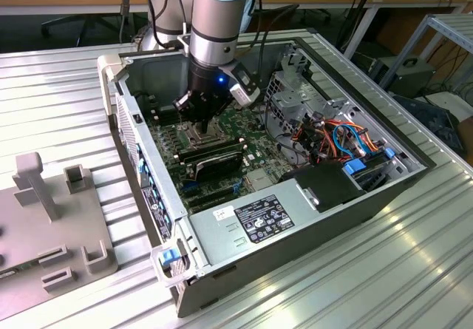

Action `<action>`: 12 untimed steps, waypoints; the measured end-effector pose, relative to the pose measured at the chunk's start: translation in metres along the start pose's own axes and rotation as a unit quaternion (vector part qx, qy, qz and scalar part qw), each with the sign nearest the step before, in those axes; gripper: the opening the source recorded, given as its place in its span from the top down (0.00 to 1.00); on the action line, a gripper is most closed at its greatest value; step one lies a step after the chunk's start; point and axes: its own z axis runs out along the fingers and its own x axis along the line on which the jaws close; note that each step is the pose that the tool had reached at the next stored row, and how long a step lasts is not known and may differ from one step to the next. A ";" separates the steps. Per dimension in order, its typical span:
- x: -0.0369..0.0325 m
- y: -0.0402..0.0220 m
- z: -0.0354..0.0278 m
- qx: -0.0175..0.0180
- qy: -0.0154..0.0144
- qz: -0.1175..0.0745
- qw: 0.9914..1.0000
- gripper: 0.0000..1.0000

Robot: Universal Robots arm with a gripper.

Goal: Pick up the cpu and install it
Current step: 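Install the first cpu locking lever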

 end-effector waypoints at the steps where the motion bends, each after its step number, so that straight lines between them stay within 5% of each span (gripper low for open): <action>1: 0.0019 0.0002 0.0000 0.000 0.000 0.000 1.000 0.89; 12: 0.0238 0.0026 -0.0001 0.000 0.000 0.000 1.000 0.89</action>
